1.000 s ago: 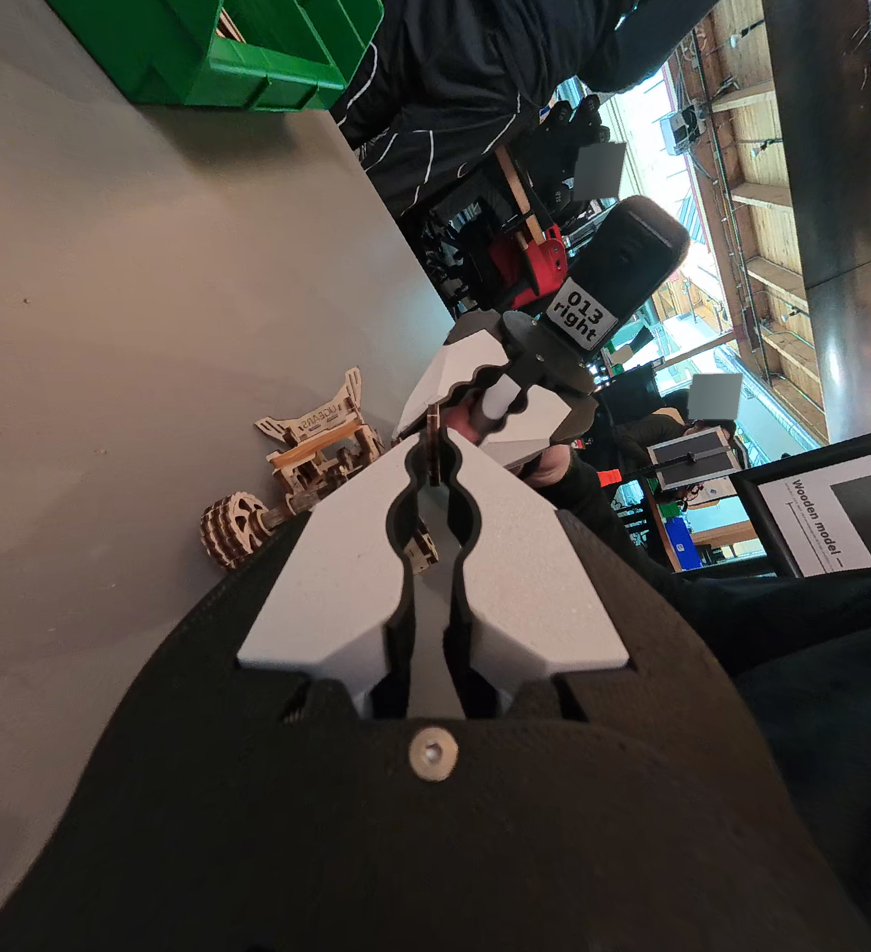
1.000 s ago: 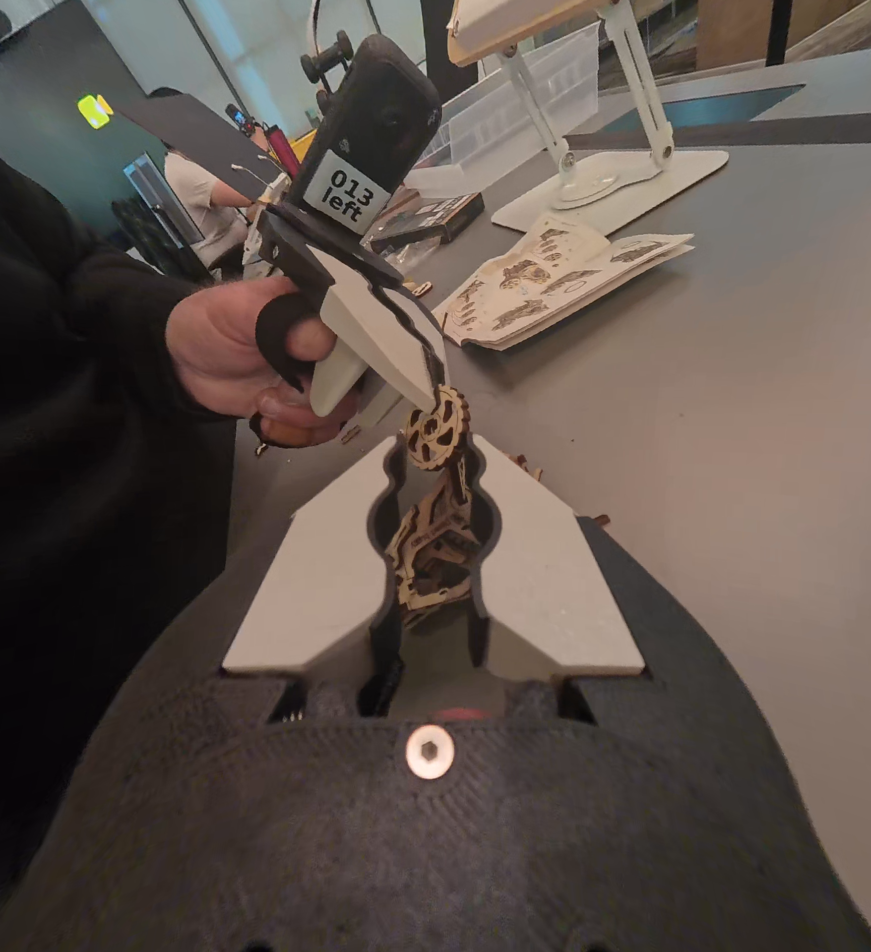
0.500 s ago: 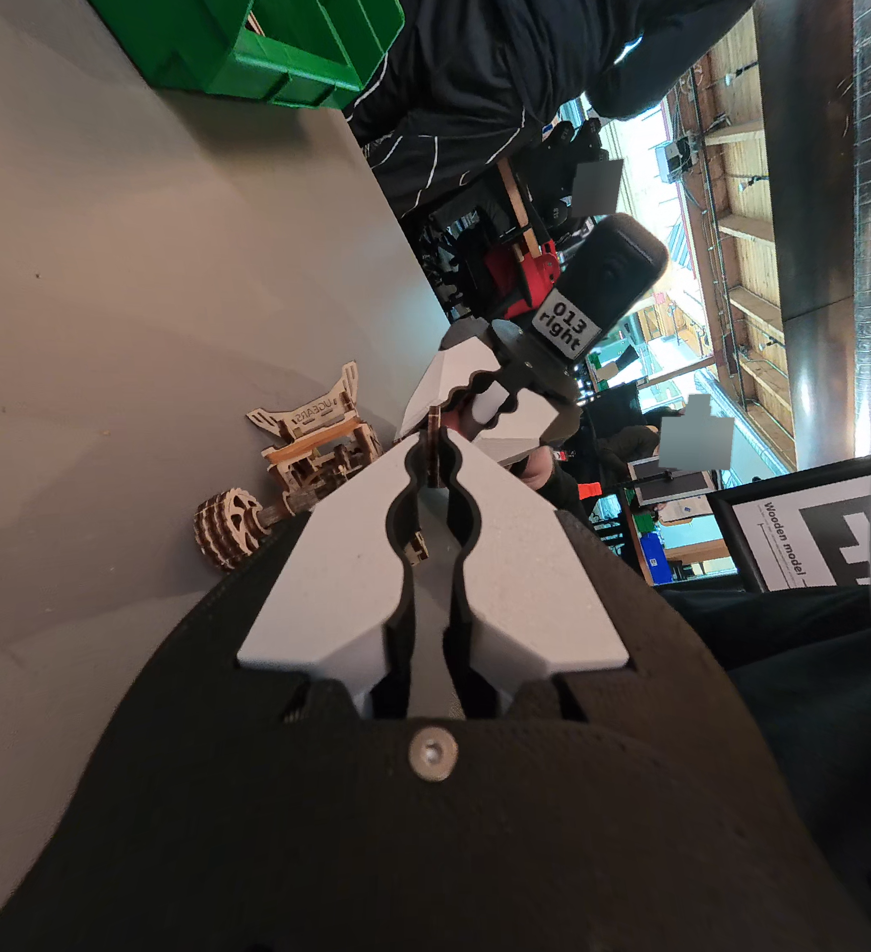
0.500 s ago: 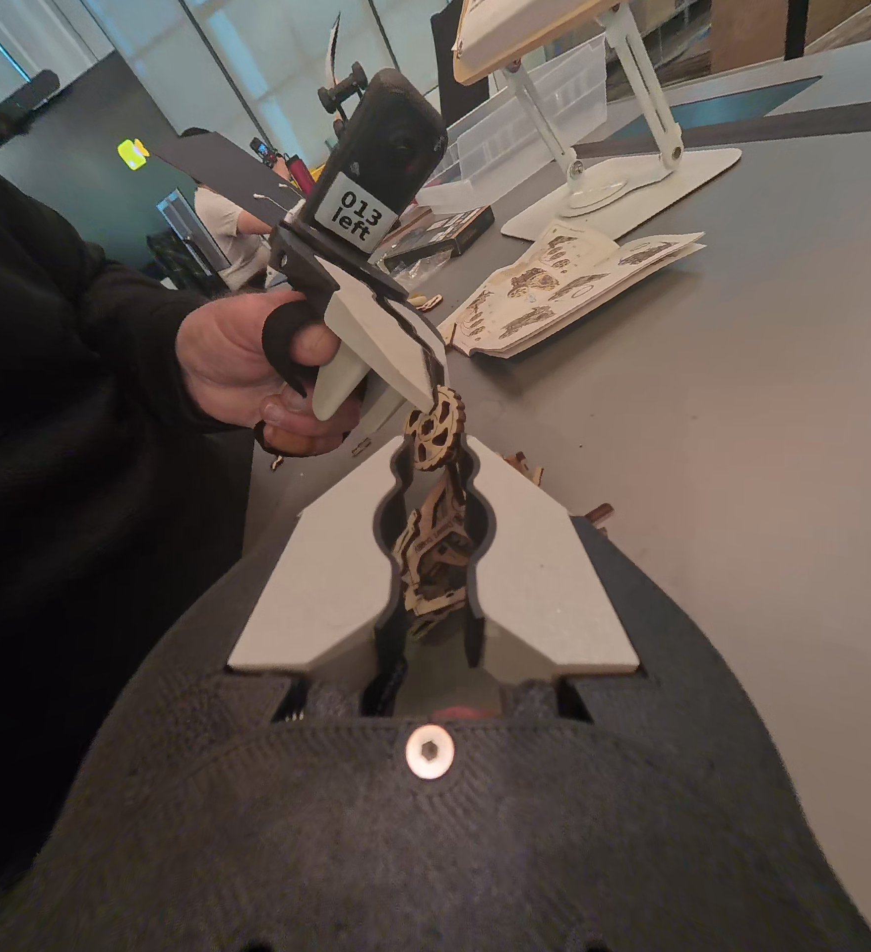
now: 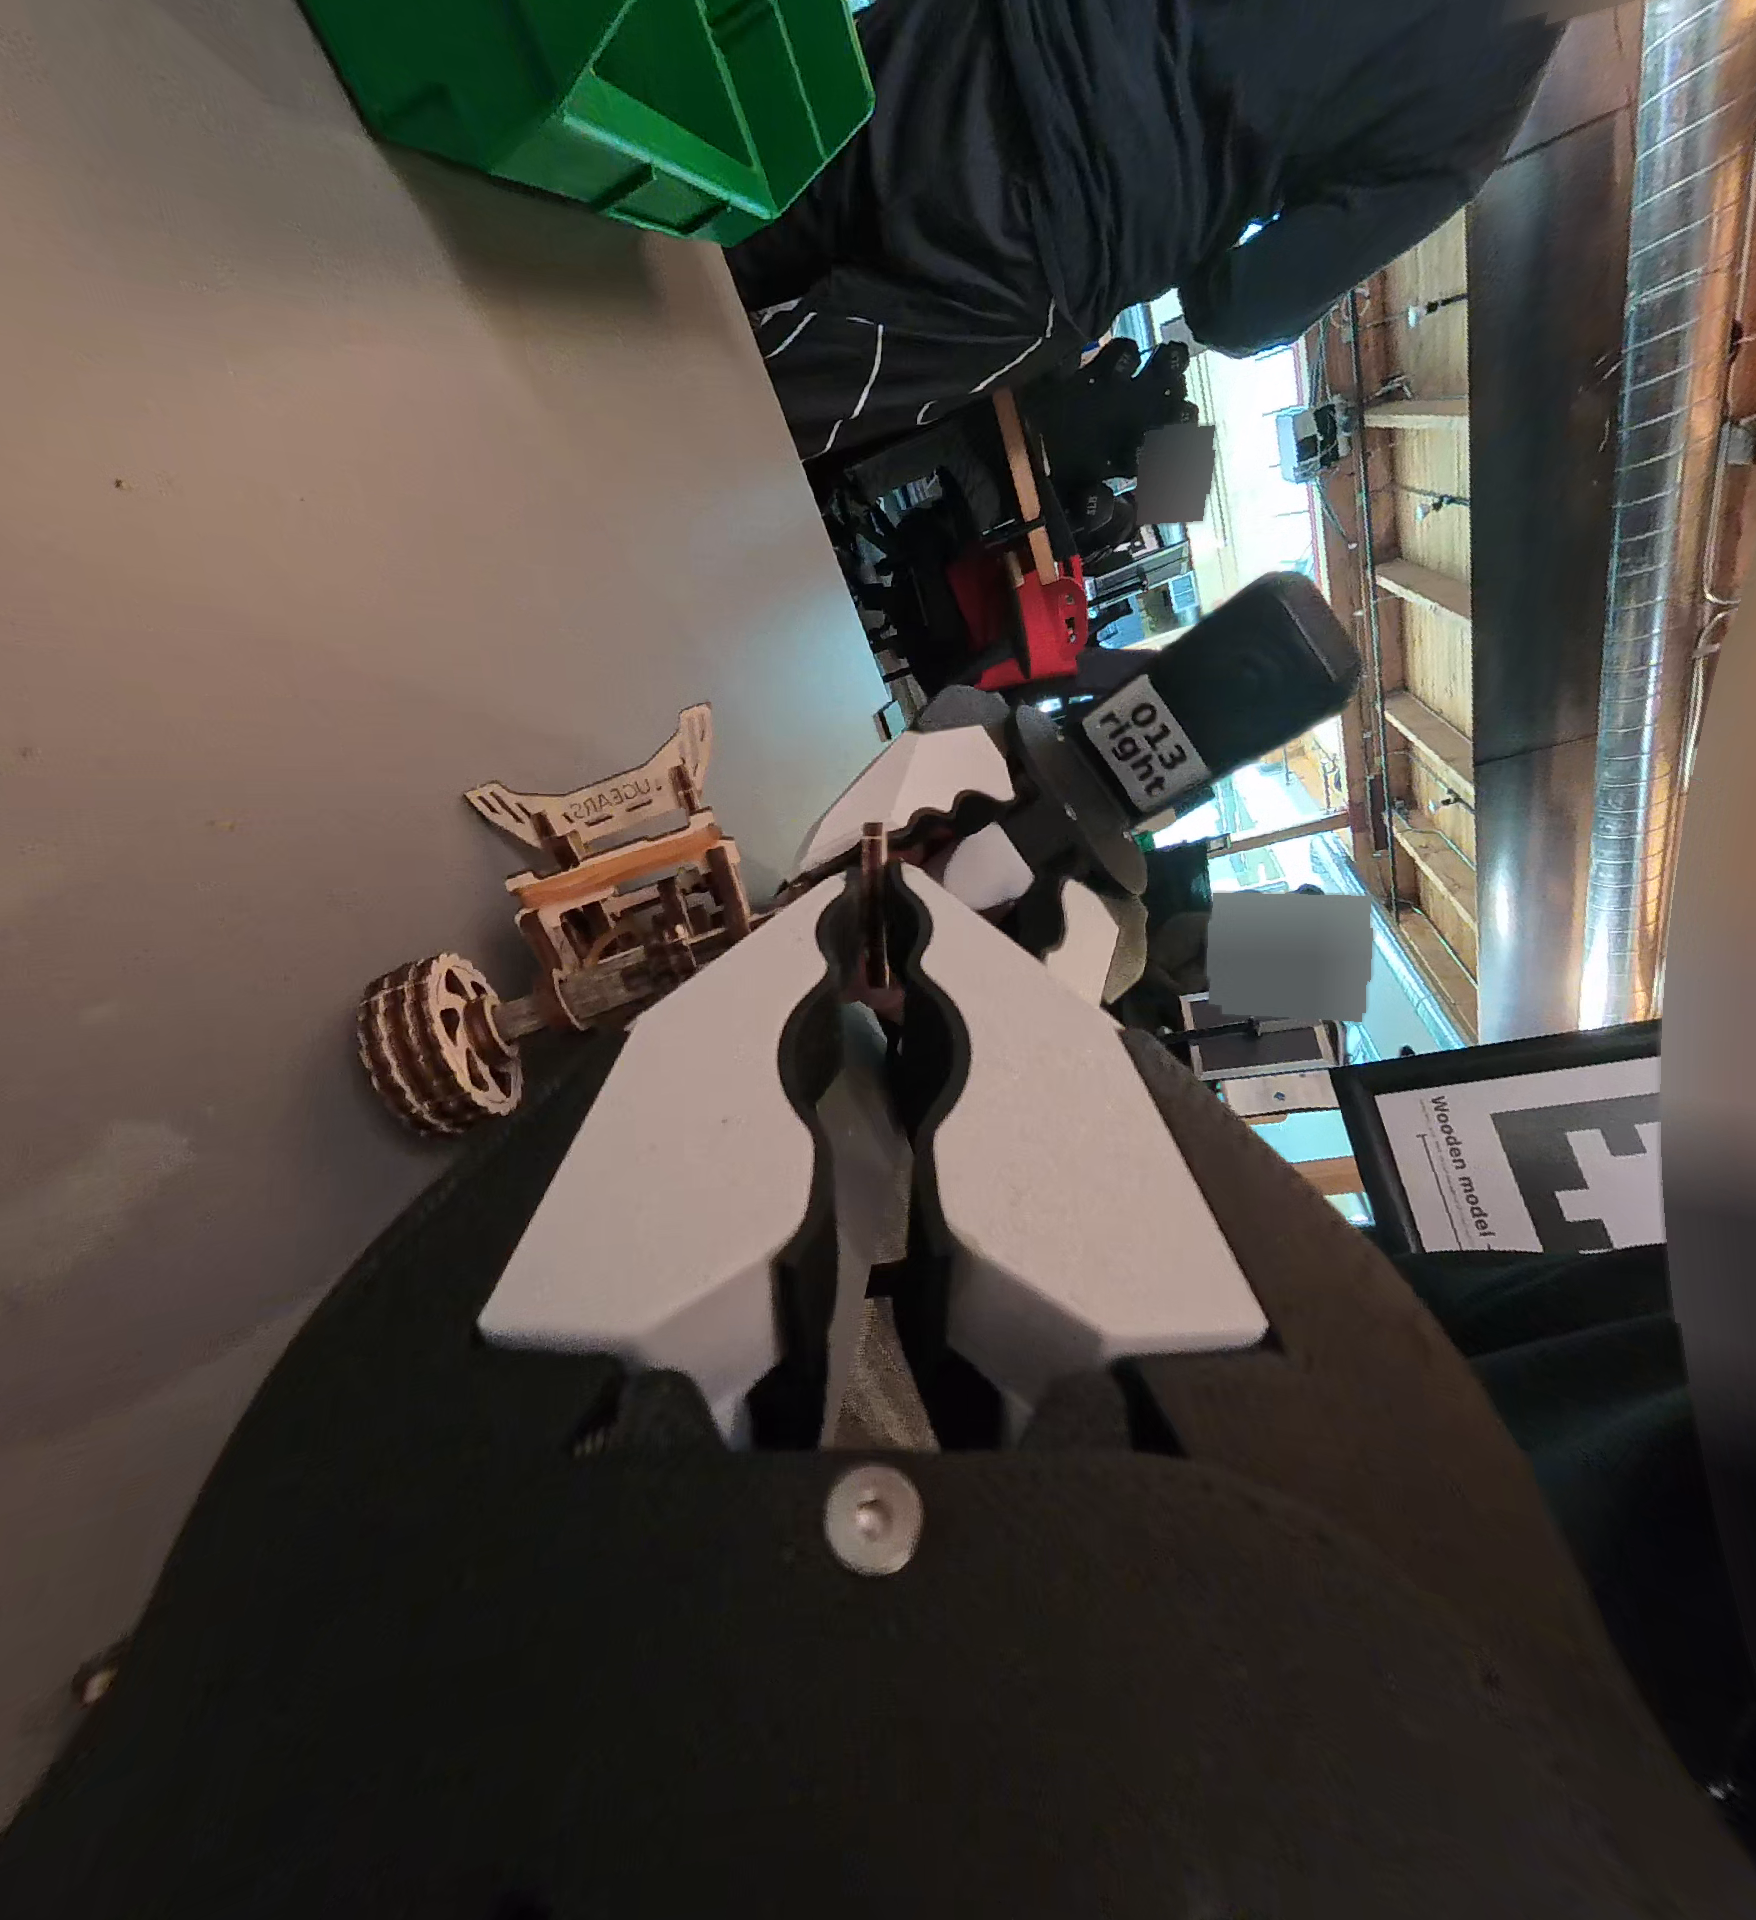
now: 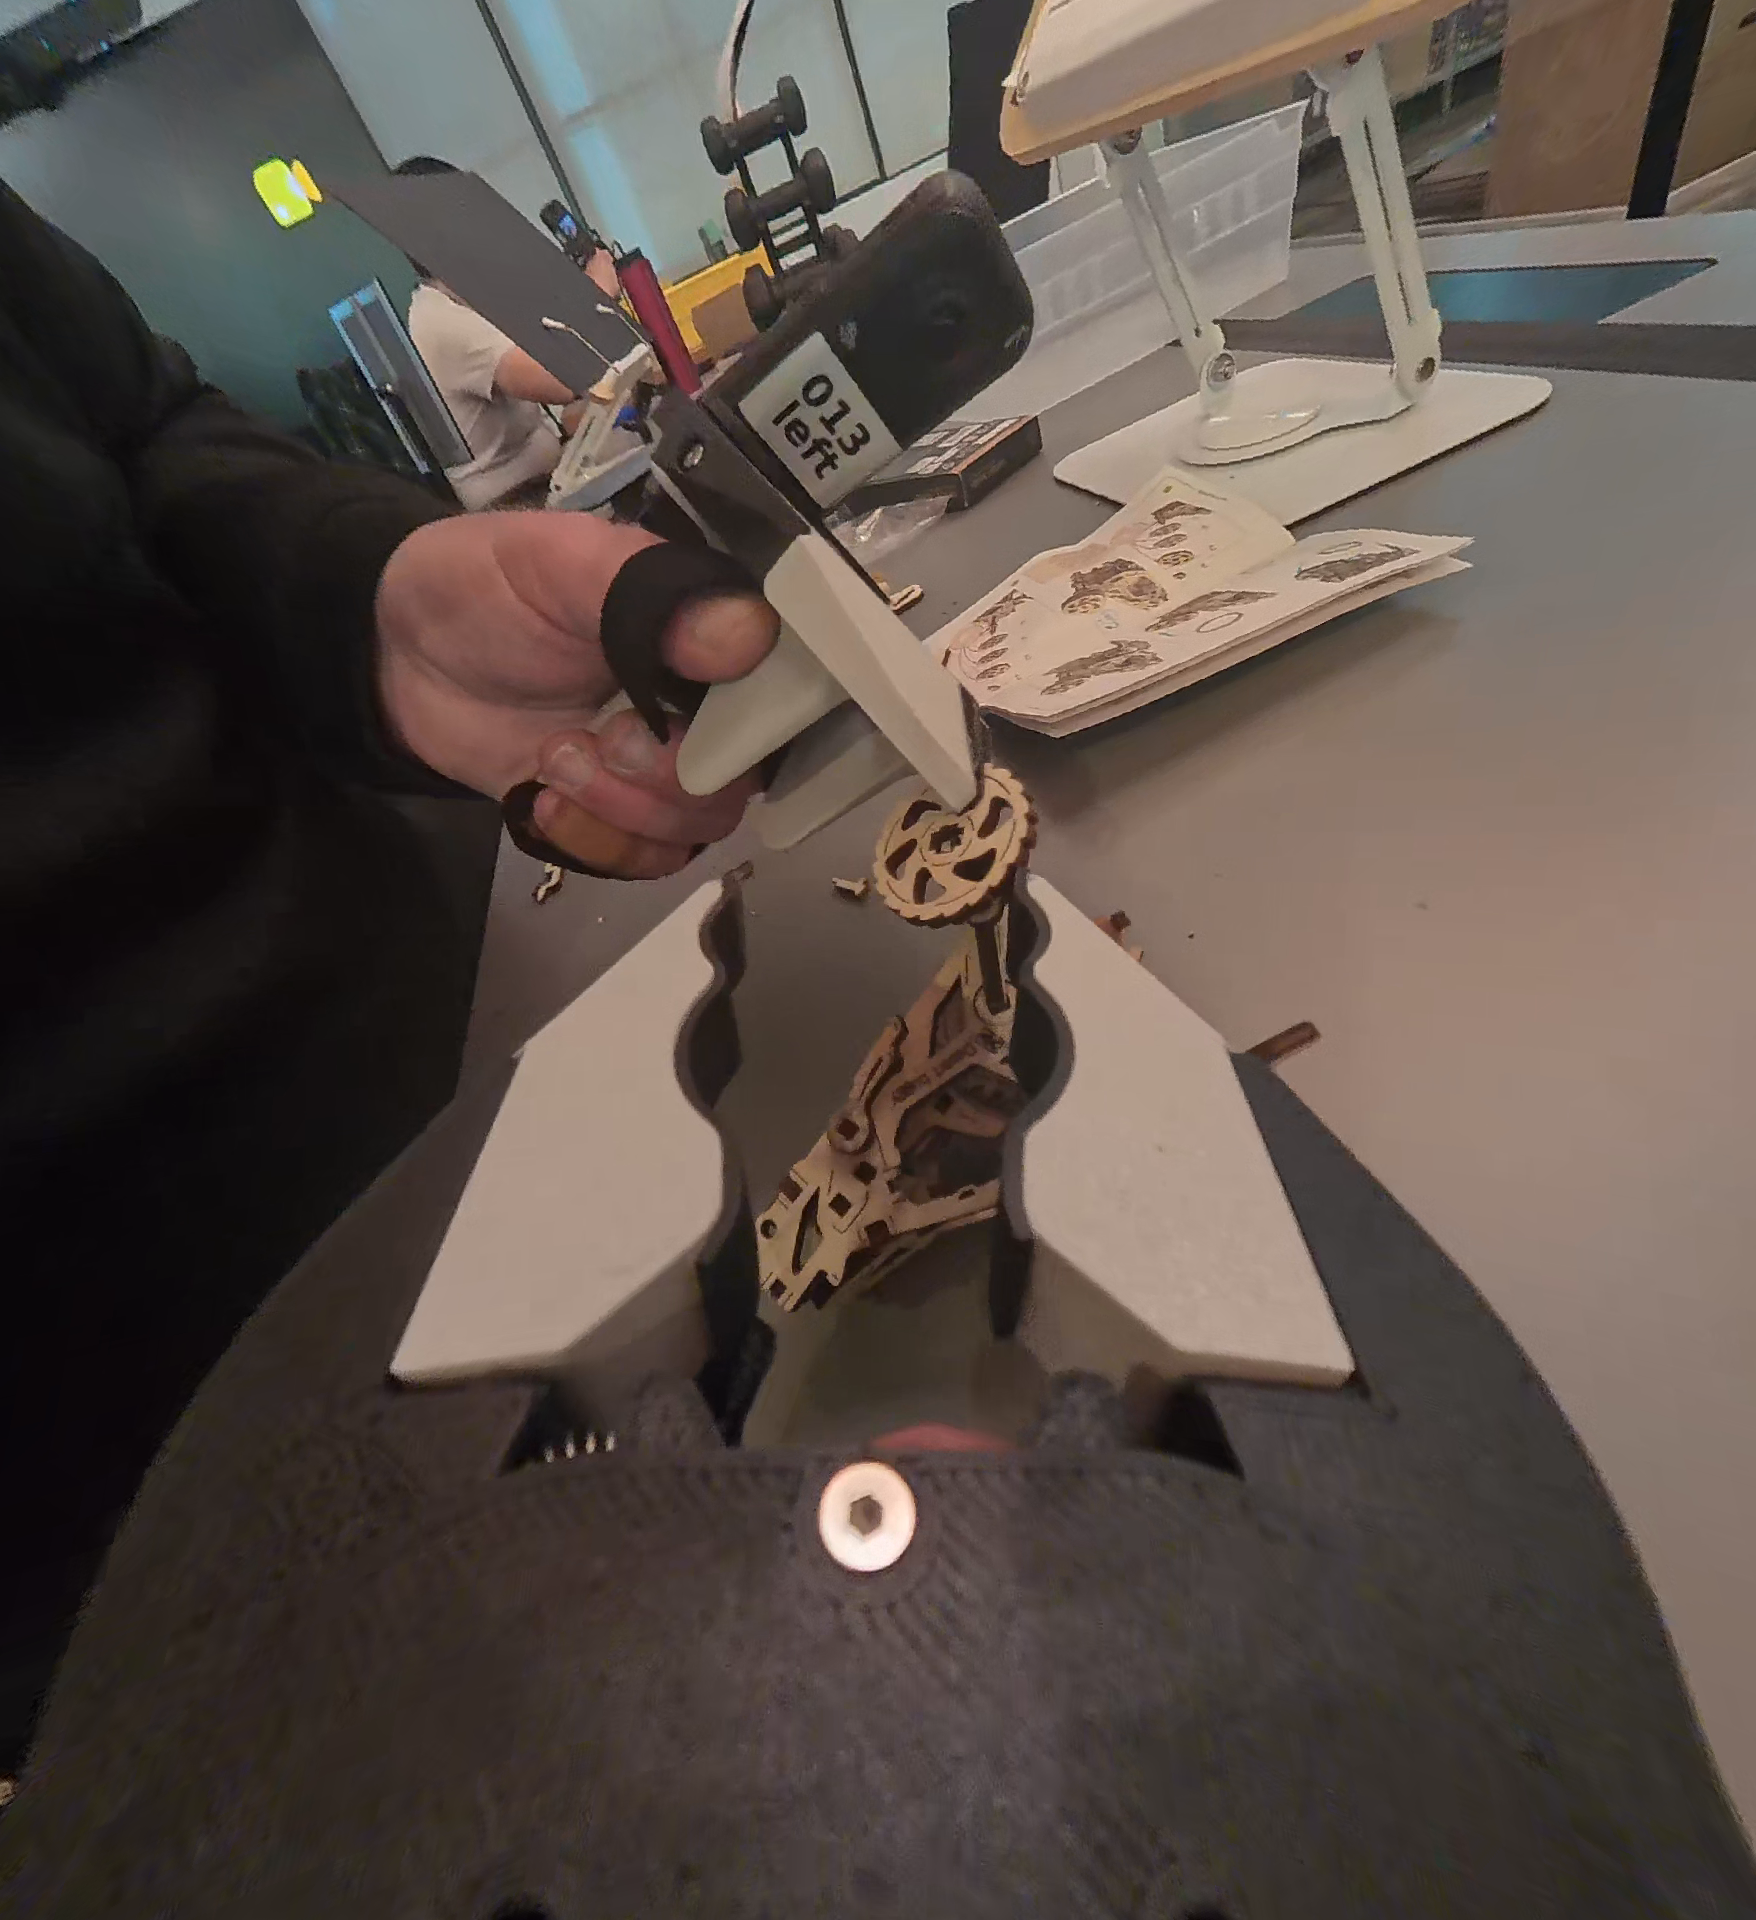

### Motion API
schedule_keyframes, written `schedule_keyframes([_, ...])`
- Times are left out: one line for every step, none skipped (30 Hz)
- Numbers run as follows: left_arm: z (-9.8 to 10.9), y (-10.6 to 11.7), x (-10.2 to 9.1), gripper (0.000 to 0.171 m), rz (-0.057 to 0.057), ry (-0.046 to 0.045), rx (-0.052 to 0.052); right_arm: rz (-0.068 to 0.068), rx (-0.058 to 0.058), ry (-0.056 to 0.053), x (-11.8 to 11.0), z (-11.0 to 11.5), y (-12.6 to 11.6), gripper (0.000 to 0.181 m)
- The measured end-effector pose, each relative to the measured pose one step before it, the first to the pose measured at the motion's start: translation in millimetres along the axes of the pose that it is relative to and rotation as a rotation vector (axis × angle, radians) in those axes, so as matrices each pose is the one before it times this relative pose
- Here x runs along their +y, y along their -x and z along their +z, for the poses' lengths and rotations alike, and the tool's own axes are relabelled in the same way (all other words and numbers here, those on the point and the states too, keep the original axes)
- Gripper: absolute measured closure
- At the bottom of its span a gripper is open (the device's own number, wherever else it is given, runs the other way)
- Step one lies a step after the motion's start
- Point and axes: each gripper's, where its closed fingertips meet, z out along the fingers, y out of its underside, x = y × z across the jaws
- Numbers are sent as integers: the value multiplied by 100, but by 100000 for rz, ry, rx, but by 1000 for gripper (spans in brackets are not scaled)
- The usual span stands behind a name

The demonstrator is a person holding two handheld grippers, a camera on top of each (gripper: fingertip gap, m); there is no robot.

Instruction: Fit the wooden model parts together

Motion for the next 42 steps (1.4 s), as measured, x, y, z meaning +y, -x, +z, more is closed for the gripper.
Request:
schedule_keyframes([-29, -6, 4, 171, -39, -141, -1087, -907, 726, 306, 41, 53, 19, 133])
schedule_keyframes([-57, -10, -29, 171, -249, -388, -869, -709, 415, 447, 64, 45, 31, 133])
schedule_keyframes([-62, 35, -111, 171, 273, -825, -1050, -495, 180, 578, 82, 76, 44, 134])
schedule_keyframes([-28, 40, -119, 171, 462, -779, -1086, -789, 544, 603, 74, 82, 12, 134])
schedule_keyframes([-6, 43, -68, 171, 113, -467, -813, -289, 929, 461, 69, 61, -74, 136])
schedule_keyframes([17, 10, -4, 171, 264, -365, -457, 436, 475, -270, -40, -15, -99, 138])
schedule_keyframes([75, -10, 75, 171, 815, -133, -532, 1259, 15, -476, -59, -88, -136, 140])
schedule_keyframes([68, -37, -1, 171, 858, -633, -324, 1208, -364, -673, -85, -86, -80, 141])
schedule_keyframes([33, -42, -31, 171, 588, -401, -126, 565, -181, -511, -68, -49, -36, 141])
schedule_keyframes([14, -18, -13, 171, 701, -32, -73, -31, 219, -186, -25, -22, -20, 141])
schedule_keyframes([-27, -37, 0, 171, 718, 63, -31, -131, 72, -12, 13, 2, 53, 144])
schedule_keyframes([-39, -28, 19, 171, 896, 136, -189, 808, 522, -279, -17, 11, -50, 148])
schedule_keyframes([-57, -4, 69, 171, 576, 415, -155, 1849, 503, -572, -38, 29, -97, 152])
schedule_keyframes([-97, 14, 32, 171, -42, -43, 2, 1503, -150, -688, -53, 54, 18, 154])
schedule_keyframes([-91, 24, 17, 171, 138, -375, -138, 1279, 500, -415, -24, 78, -62, 156])
schedule_keyframes([-31, 29, 49, 171, 210, -251, -229, 1463, 1207, 96, 24, 62, -245, 160])
schedule_keyframes([25, -46, -49, 171, -43, -505, 332, 1355, -130, -166, -37, -3, -128, 162])
schedule_keyframes([28, -119, -143, 171, 157, -764, 767, 1558, -965, -943, -153, -66, -32, 162])
schedule_keyframes([-9, -158, -236, 171, 537, -1352, 741, 2352, -1469, -1378, -233, -113, -4, 163])
schedule_keyframes([46, -159, -50, 171, 528, -47, 438, 1726, -1590, -863, -164, -163, 74, 163])
schedule_keyframes([47, -95, -20, 171, 299, -104, 138, -206, 358, -1082, -202, -215, -73, 162])
schedule_keyframes([15, -102, -44, 171, -20, -537, 393, -1427, 2669, -871, -202, -233, -243, 152])
schedule_keyframes([-10, -28, -59, 171, -366, -523, 192, -2831, 3713, 884, -51, -197, -181, 138])
schedule_keyframes([-8, -37, -63, 171, -562, -233, 451, -4580, 4059, 1539, -24, -144, -12, 125])
schedule_keyframes([-14, 33, -84, 171, -380, -249, 115, -6712, 5016, 525, -183, -142, 32, 123])
schedule_keyframes([-19, 65, -65, 171, -191, -427, -158, -8603, 4908, -752, -307, -72, 205, 123])
schedule_keyframes([47, 51, 89, 171, -403, 389, -59, -7923, 4083, 594, -110, 80, 274, 122])
schedule_keyframes([85, -12, 146, 171, -690, 516, 206, -5530, 3426, 2615, 122, 220, 141, 124])
schedule_keyframes([82, -3, 161, 171, -505, 434, -3, -3789, 3030, 2886, 216, 254, -24, 129])
schedule_keyframes([59, -43, 124, 171, -489, 122, 173, -2989, 2691, 2966, 269, 241, -152, 133])
schedule_keyframes([69, -32, 172, 171, -636, 460, 141, -3170, 1911, 1400, 72, 144, -82, 141])
schedule_keyframes([31, -39, 79, 171, -572, -171, 192, -2724, 1213, -961, -248, 5, -22, 151])
schedule_keyframes([-40, -68, -86, 171, -373, -957, 287, -1972, 686, -337, -99, 14, -30, 151])
schedule_keyframes([-36, 64, 28, 171, 124, 102, -644, -775, -368, 671, 59, 47, 26, 151])
schedule_keyframes([-33, 15, -25, 171, -9, -315, -182, -535, -126, 166, -13, 47, 22, 151])
schedule_keyframes([-34, -24, -1, 171, -243, -344, 294, -1512, 190, 143, -2, 15, 41, 151])
schedule_keyframes([-31, -23, 47, 171, 475, 277, 395, -463, -706, -29, 15, -13, 43, 151])
schedule_keyframes([-71, -167, 47, 170, 1679, 908, 888, 2001, -1327, -1268, -109, -70, -7, 151])
schedule_keyframes([-201, -338, -73, 165, 2677, 571, 1682, 3233, -1836, -2288, -140, -155, -48, 151])
schedule_keyframes([-388, -295, -382, 158, 4120, -1316, 943, 4086, -1527, -1950, -20, -200, -176, 151])
schedule_keyframes([-537, -52, -322, 158, 5062, -865, -265, 3005, -909, -1120, 136, -230, -233, 151])
schedule_keyframes([-463, 163, -93, 157, 6240, 1161, -1316, 1832, -1343, -1336, 94, -255, -92, 151])
